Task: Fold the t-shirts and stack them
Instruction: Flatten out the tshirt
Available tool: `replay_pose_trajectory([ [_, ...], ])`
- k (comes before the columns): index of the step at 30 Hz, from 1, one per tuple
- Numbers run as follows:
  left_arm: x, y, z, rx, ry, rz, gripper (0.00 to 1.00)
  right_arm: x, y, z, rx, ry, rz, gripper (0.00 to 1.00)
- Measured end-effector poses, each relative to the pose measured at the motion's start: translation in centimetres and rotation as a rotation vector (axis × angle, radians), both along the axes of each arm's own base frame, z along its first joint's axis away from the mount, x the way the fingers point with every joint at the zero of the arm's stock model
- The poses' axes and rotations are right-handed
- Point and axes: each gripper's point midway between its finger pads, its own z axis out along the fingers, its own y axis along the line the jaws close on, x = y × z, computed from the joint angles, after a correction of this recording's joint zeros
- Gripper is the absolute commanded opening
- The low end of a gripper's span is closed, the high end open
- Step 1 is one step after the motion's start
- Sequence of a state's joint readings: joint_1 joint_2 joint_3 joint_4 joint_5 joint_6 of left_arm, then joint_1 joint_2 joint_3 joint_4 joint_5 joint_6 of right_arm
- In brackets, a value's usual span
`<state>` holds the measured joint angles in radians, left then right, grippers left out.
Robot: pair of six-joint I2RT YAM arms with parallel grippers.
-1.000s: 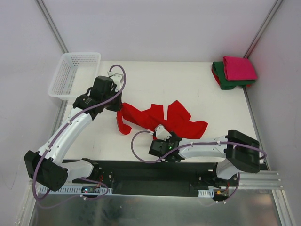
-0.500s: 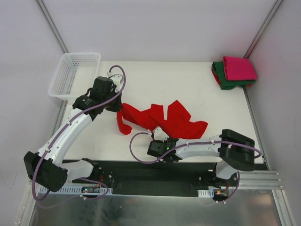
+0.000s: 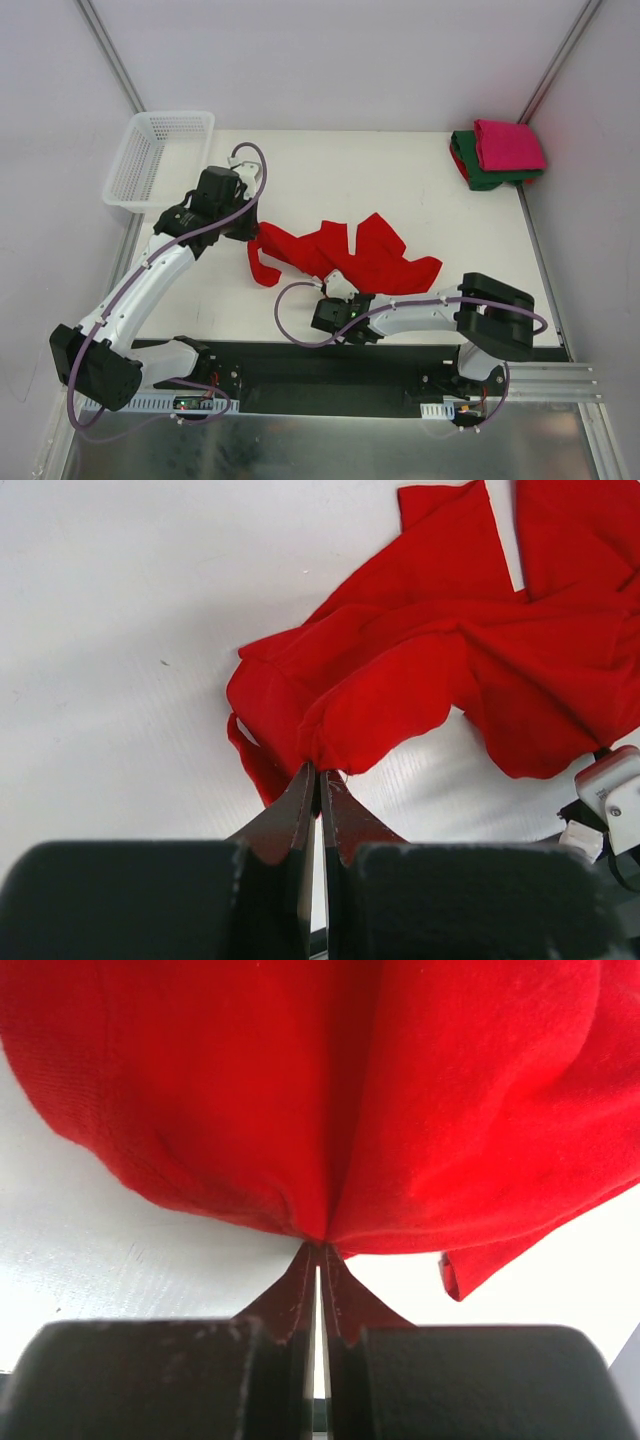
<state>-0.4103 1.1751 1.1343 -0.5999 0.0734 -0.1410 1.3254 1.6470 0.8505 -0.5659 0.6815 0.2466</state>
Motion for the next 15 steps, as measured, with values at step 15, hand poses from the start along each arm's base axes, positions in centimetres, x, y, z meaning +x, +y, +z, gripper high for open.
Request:
replay_pose_trajectory([
  [15,-0.4,0.2,0.1,-0.001,-0.010,0.004,0.00,3.1,1.6,14.7,0.289,-0.236,-0.046,0.01],
])
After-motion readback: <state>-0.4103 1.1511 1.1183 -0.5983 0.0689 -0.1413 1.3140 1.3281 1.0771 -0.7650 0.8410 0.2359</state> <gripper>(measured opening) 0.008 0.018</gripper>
